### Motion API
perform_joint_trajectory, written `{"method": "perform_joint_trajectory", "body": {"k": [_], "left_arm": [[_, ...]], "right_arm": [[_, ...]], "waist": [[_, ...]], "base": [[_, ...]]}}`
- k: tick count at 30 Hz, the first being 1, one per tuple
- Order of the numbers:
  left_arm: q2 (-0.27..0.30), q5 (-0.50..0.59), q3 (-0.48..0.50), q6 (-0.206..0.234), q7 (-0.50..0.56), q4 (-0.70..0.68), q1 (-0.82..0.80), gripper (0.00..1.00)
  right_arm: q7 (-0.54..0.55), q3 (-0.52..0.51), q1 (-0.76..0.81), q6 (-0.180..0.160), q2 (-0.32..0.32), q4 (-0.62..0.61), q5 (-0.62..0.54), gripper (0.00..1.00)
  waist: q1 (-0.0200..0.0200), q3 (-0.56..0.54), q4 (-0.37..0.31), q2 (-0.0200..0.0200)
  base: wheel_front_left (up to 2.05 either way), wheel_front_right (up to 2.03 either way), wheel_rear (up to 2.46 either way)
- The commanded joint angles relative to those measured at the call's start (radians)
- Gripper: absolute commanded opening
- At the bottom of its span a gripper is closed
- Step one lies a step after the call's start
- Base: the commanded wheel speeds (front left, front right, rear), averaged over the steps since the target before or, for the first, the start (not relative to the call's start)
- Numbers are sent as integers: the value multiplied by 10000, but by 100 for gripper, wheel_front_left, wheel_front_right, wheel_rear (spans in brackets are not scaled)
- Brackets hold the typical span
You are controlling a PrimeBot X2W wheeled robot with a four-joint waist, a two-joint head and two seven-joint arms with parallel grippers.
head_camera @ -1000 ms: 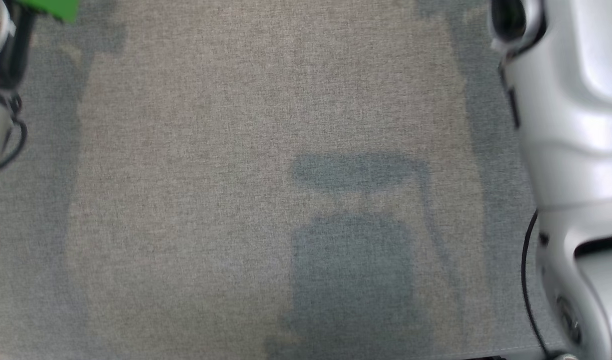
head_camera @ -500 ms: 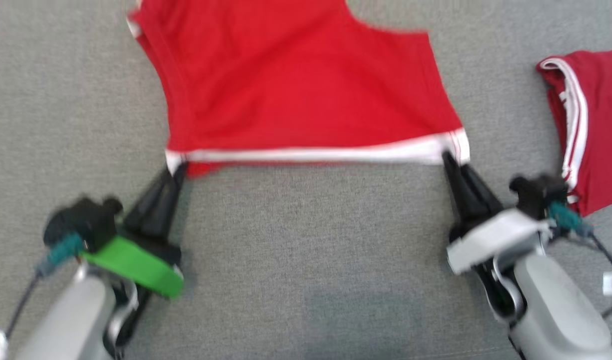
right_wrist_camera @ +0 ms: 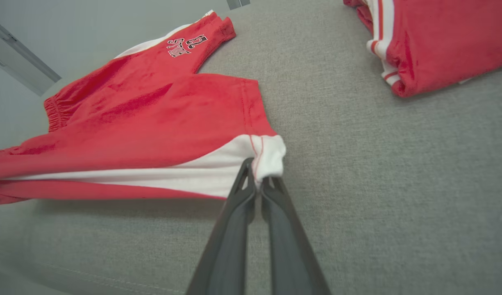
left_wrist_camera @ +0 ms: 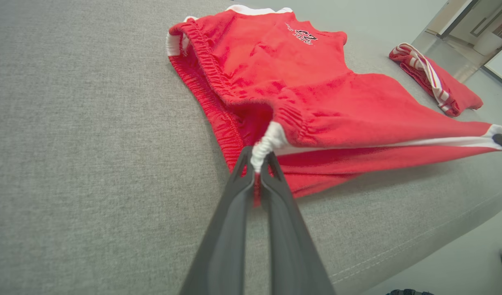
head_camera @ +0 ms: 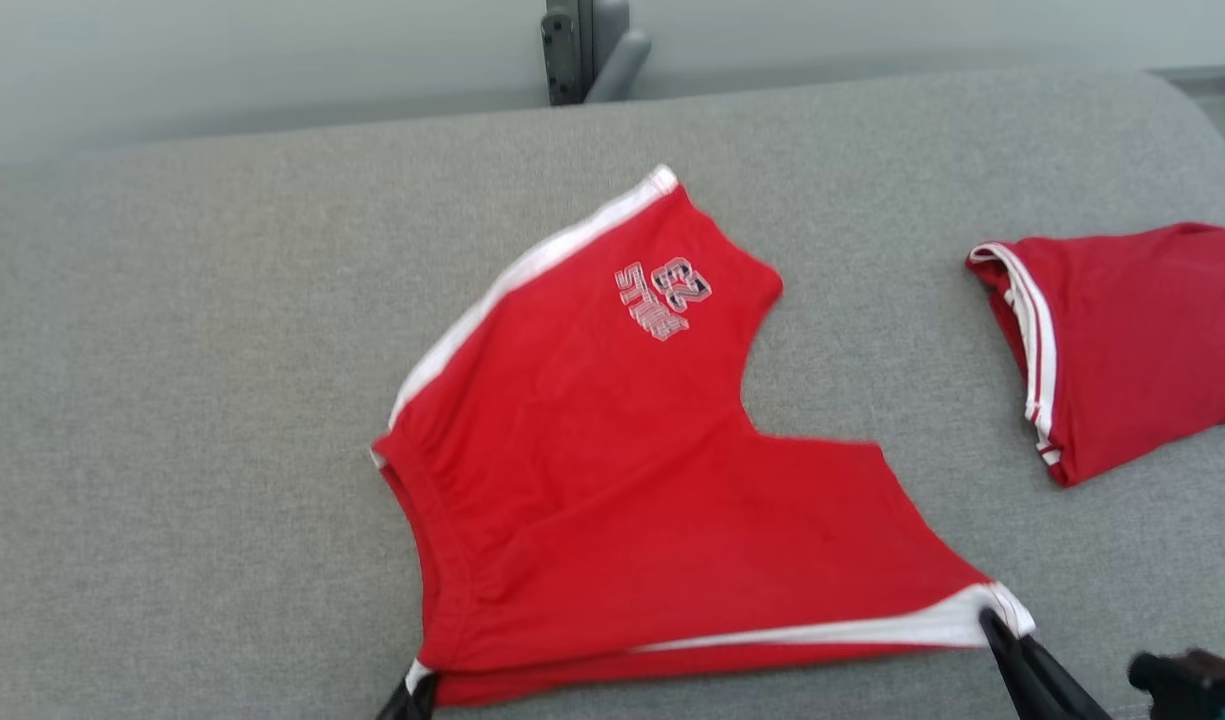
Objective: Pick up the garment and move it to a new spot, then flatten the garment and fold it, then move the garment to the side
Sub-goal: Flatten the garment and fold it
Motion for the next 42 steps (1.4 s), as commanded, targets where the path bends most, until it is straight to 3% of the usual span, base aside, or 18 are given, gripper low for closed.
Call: {"method": "perform_joint_trajectory", "body": {"k": [1,7,14,24,42], "left_arm": [[-22,-5,150,169,-46,-159,404,0],[-141,-442,151,268,232,-970,969,0],[-257,-1173,502,527,1403,-1911,-52,0],[-621,-1167,887,816,2440,-1104,-2976,0],[-1948,-1090,362,304,2636,2783,-6637,0]], "right_arm": [[158,-304,540,-37,-124,-317,-16,0],[918,-971,1025,-37,-62,-1722,7,0],[2100,-679,-1382,-27,-22,-2045,-157,0],[3229,32,-5702,-23,224,83,-483,0],[3285,1167,-10573,-23,380,5071,-588,0]], "waist": [[1,-989,-1,0],[1,-1027,34,0],[1,-95,406,0],[1,1547,1453,0],[1,2592,2547,0]], "base": [[0,0,0],[0,0,0],[0,0,0],[0,0,0],[0,0,0]]}}
